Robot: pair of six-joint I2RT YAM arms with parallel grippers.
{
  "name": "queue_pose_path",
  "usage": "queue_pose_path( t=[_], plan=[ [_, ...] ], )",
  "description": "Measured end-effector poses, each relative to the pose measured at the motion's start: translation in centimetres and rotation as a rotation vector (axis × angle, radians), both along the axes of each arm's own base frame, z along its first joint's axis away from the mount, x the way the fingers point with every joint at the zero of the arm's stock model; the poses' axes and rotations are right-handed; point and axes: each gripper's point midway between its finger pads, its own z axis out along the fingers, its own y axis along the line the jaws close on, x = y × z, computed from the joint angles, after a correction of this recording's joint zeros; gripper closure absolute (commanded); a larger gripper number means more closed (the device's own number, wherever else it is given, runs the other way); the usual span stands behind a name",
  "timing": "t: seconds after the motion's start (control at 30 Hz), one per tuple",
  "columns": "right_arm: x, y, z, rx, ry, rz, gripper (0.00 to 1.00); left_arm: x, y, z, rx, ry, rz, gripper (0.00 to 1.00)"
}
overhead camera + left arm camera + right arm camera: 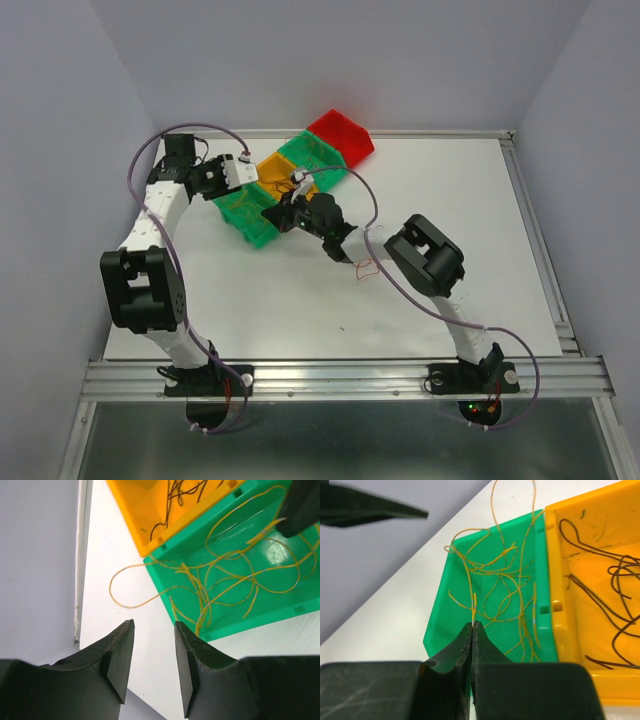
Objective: Untangle the cables
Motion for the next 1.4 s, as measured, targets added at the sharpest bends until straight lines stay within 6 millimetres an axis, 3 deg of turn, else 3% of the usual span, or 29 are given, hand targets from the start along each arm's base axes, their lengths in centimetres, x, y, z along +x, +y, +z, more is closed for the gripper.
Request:
queue_pose_path(
  t=[0.13, 0.2, 0.4, 0.57, 0.63, 0.67, 0.7, 0.8, 0.97, 1.03, 1.17, 1.3, 1.4],
  plan=[
    [-0.8, 0.9, -0.9, -0.062, -0.023, -0.018, 0.99, 0.8, 1.9, 0.1, -0.045, -0.012, 0.1, 0.53],
    [-0.8, 1.5, -1.2, -0.093, -0.039, -0.031, 1.0, 0.7, 2.5, -0.9, -0.059, -0.003, 0.145, 0.55],
    [0.0, 3.2, -2.3, -0.162, -0.072, -0.066, 0.99, 0.3, 2.5, -3.5, -0.085, 0.065, 0.184, 0.58],
    [0.8, 3.6, -5.0, -0.227, -0.052, -0.084, 0.99, 0.8, 2.4, -5.7, -0.101, 0.121, 0.2, 0.6],
    [1.1, 3.8, -5.0, -0.237, -0.051, -0.092, 0.99, 1.0, 2.4, -6.8, -0.103, 0.146, 0.204, 0.61],
    [1.3, 3.8, -5.1, -0.243, -0.049, -0.095, 0.97, 1.0, 2.3, -7.4, -0.103, 0.16, 0.204, 0.61],
    [1.4, 3.9, -5.0, -0.246, -0.051, -0.099, 0.87, 1.0, 2.2, -7.9, -0.107, 0.172, 0.204, 0.61],
    [1.6, 3.9, -5.1, -0.257, -0.049, -0.103, 0.79, 1.1, 2.1, -8.1, -0.113, 0.177, 0.211, 0.61],
    [1.6, 3.6, -4.9, -0.274, -0.046, -0.11, 0.7, 1.8, 1.8, -6.6, -0.147, 0.135, 0.23, 0.61],
    [1.5, 3.3, -4.5, -0.282, -0.045, -0.113, 0.65, 2.0, 1.7, -4.9, -0.173, 0.099, 0.245, 0.6],
    [0.8, 2.2, -2.5, -0.273, -0.057, -0.122, 0.63, 2.1, 1.5, -1.9, -0.211, 0.037, 0.26, 0.59],
    [-0.3, 0.6, 0.2, -0.245, -0.077, -0.136, 0.47, 1.5, 1.1, 1.1, -0.253, -0.026, 0.26, 0.56],
    [-1.5, -1.2, 1.8, -0.228, -0.087, -0.153, 0.42, 0.5, 0.7, 2.4, -0.279, -0.045, 0.249, 0.51]
  ],
)
